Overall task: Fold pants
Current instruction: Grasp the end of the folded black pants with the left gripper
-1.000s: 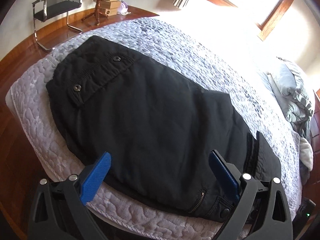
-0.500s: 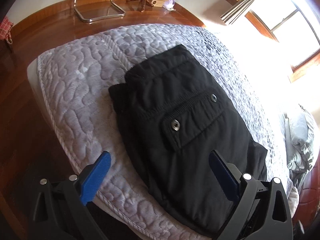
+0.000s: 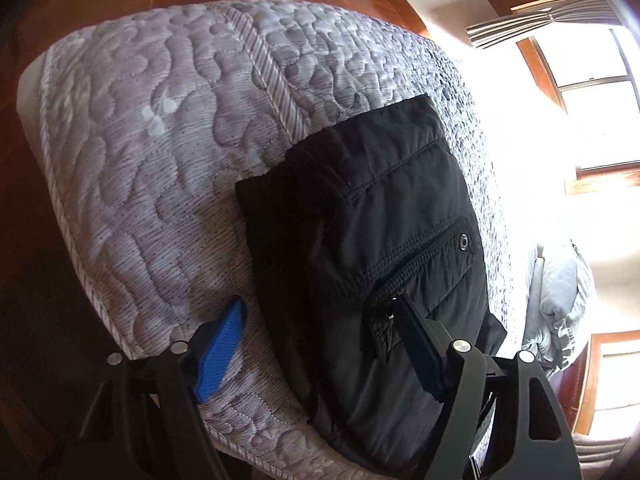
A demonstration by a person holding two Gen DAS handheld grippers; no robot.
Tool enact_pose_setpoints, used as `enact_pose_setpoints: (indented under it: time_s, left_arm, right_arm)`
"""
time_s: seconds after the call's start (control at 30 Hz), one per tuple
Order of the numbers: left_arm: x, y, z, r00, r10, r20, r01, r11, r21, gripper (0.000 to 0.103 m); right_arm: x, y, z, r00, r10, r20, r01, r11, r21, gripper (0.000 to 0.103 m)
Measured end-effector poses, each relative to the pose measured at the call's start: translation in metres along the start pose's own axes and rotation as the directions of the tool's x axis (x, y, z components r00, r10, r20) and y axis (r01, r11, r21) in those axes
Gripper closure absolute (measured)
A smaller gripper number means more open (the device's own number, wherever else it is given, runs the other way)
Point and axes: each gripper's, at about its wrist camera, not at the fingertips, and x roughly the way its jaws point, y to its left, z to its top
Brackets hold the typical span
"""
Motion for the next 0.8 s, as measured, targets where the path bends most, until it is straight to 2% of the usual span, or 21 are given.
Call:
enact_pose_setpoints:
  time_s: [0.13,0.2,0.33,0.37,0.4,0.47,0.57,0.63,0.73,0.77,0.8]
  left_arm:
    - [0.003,0.014,0.008,0.997,-0.081,0.014,0.082,0.993,-0.087,0.025]
    - [0.004,0.016,0.012,0.991,-0.135,0.013,0.136,0.986,-0.096,0.034]
    - [0.014,0.015,0.014,0.994,-0.105,0.017,0.106,0.99,-0.093,0.034]
    - [0.018,0.014,0.013,0.994,-0.103,0.02,0.105,0.99,-0.091,0.028]
    - [0.022,0.015,0.014,0.992,-0.12,0.025,0.122,0.988,-0.098,0.016]
    - [0.027,0.018,0.014,0.984,-0.175,0.044,0.179,0.975,-0.129,0.004]
    - [0.026,0.019,0.015,0.984,-0.164,0.066,0.175,0.961,-0.212,0.004]
    - [0.024,0.018,0.017,0.984,-0.164,0.065,0.174,0.962,-0.211,0.004]
    - [0.025,0.005,0.018,0.994,-0.103,0.041,0.108,0.982,-0.153,0.019]
    - [0.026,0.004,0.017,0.996,-0.076,0.04,0.082,0.985,-0.154,0.031]
    - [0.026,0.007,0.016,0.997,-0.071,0.044,0.078,0.982,-0.175,0.038]
  right_arm:
    - [0.01,-0.001,0.003,1.0,0.002,-0.019,-0.002,1.0,0.002,0.031]
    - [0.012,-0.001,0.001,1.0,0.003,-0.025,-0.003,1.0,0.006,0.03]
    - [0.018,0.002,0.001,1.0,0.003,-0.031,-0.003,1.0,-0.002,0.027]
    - [0.019,0.001,0.002,0.999,0.002,-0.033,-0.003,1.0,-0.008,0.025]
    - [0.02,0.003,0.002,0.999,-0.001,-0.034,0.001,1.0,-0.016,0.023]
    - [0.021,0.006,0.002,0.999,-0.011,-0.036,0.01,1.0,-0.029,0.023]
    - [0.02,0.005,0.002,0.999,-0.007,-0.036,0.006,0.999,-0.034,0.023]
    - [0.02,0.005,0.002,0.999,0.001,-0.035,-0.002,1.0,-0.028,0.023]
    - [0.021,0.006,0.0,1.0,-0.002,-0.032,0.001,1.0,-0.031,0.023]
    - [0.022,0.007,0.0,1.0,-0.005,-0.031,0.004,0.999,-0.032,0.023]
    - [0.022,0.008,0.0,1.0,-0.006,-0.03,0.005,0.999,-0.032,0.023]
